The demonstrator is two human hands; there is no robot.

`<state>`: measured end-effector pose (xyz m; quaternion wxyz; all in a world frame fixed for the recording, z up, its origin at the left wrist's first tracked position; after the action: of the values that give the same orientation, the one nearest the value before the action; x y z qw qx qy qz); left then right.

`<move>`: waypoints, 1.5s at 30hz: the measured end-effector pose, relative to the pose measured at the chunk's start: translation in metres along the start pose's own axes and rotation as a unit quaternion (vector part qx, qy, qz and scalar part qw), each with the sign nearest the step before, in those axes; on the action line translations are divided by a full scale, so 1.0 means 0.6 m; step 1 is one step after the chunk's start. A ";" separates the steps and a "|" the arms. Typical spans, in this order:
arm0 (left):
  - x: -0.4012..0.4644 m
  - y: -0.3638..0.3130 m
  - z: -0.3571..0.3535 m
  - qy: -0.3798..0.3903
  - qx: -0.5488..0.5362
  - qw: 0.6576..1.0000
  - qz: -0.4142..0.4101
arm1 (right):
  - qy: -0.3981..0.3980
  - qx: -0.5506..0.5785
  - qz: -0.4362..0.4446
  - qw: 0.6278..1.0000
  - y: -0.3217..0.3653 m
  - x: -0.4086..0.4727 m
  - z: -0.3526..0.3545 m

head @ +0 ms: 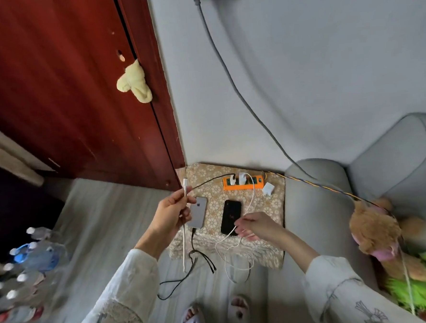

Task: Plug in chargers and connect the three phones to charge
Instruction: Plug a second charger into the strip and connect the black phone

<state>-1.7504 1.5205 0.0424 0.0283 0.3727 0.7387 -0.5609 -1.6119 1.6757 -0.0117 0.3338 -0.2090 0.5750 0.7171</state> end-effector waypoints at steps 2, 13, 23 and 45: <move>0.005 0.052 0.019 -0.014 0.011 0.999 0.029 | -0.026 0.038 -0.031 0.998 -0.042 0.021 0.010; 0.117 0.349 0.155 -0.140 0.140 0.976 0.089 | -0.072 0.028 -0.114 0.990 -0.211 0.259 -0.007; 0.198 0.412 0.254 -0.171 0.168 0.968 0.073 | -0.149 -0.305 -0.224 0.913 -0.260 0.486 -0.035; 0.168 0.360 0.145 -0.120 0.245 0.962 -0.006 | 0.013 0.476 -0.254 0.842 -0.223 0.377 -0.144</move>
<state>-1.7300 1.5191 -0.2104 0.0208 0.2937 0.5726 -0.7652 -1.6791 1.6620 -0.2796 0.5549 -0.1724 0.7769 0.2426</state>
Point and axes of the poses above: each hand's wrist, its own x-axis towards the middle knuckle, its own z-axis out of the back of the hand, y = z × x, the point moved 9 cm from there along x, towards the middle knuckle, and after that the axes turned 7 degrees about -x, right-handed, at the moved point
